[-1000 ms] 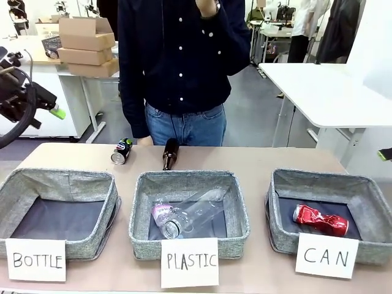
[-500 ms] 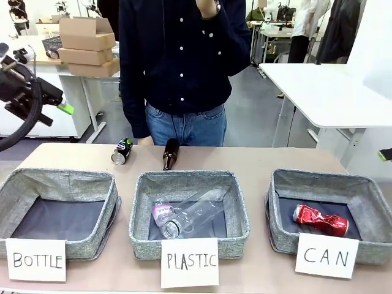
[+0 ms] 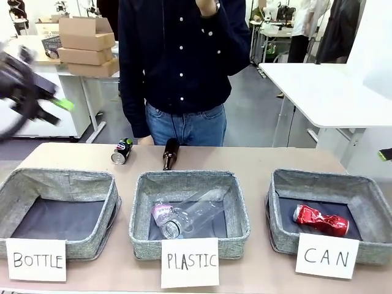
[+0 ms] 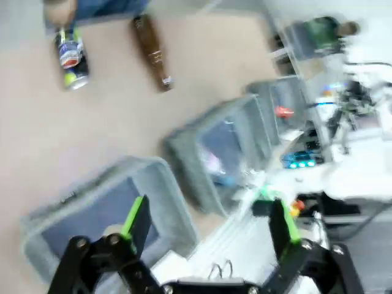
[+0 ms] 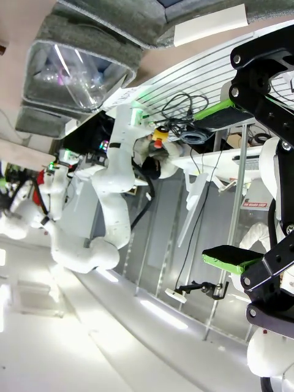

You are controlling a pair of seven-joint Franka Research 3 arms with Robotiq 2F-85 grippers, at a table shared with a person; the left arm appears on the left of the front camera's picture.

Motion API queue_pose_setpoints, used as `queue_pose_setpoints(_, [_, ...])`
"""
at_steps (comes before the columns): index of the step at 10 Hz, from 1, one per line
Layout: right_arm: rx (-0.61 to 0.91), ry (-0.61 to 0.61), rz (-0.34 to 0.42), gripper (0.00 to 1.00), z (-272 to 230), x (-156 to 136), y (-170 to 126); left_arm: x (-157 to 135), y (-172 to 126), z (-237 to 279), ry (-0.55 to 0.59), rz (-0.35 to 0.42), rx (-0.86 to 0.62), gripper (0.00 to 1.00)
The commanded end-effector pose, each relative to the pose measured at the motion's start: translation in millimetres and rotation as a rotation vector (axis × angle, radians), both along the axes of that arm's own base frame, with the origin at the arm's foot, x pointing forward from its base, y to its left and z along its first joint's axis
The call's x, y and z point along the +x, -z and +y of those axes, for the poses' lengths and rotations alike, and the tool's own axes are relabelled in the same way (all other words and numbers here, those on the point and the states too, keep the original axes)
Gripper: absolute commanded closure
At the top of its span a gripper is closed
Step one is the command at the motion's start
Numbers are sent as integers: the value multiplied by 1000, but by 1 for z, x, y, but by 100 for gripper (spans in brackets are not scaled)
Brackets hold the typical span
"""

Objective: Sort the can waste into the basket.
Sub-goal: Pick up the can waste from the table and place it in the right Fabric basket.

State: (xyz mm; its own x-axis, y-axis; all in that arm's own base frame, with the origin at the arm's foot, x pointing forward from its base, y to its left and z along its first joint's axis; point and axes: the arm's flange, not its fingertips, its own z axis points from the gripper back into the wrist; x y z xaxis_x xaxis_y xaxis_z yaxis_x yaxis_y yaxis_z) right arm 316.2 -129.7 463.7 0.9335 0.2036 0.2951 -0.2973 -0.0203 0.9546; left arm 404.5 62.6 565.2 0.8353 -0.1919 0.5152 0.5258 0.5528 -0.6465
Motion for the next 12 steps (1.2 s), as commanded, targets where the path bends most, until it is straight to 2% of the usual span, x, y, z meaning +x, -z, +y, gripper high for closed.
queue_pose_setpoints(1, [-6, -10, -18, 0, -3, -1, -1, -124, -55, 137, 442, -375, -547, 0])
queue_pose_setpoints(2, [-6, -10, -18, 0, -3, -1, -1, -172, -39, 177, 531, -612, -712, 0])
queue_pose_setpoints(3, [-6, -10, -18, 0, -3, -1, -1, -197, -16, 192, 574, -742, -822, 0])
queue_pose_setpoints(4, [-6, -10, -18, 0, -3, -1, -1, -199, -2, 203, 471, -765, -943, 0])
queue_pose_setpoints(5, [-6, -10, -18, 0, -3, -1, -1, -185, 3, 207, 209, -644, -1014, 0])
queue_pose_setpoints(6, [-6, -10, -18, 0, -3, -1, -1, -235, -29, 186, 173, -545, -417, 0])
queue_pose_setpoints(12, [-6, -10, -18, 0, -3, -1, -1, -235, -29, 186, 173, -545, -417, 0])
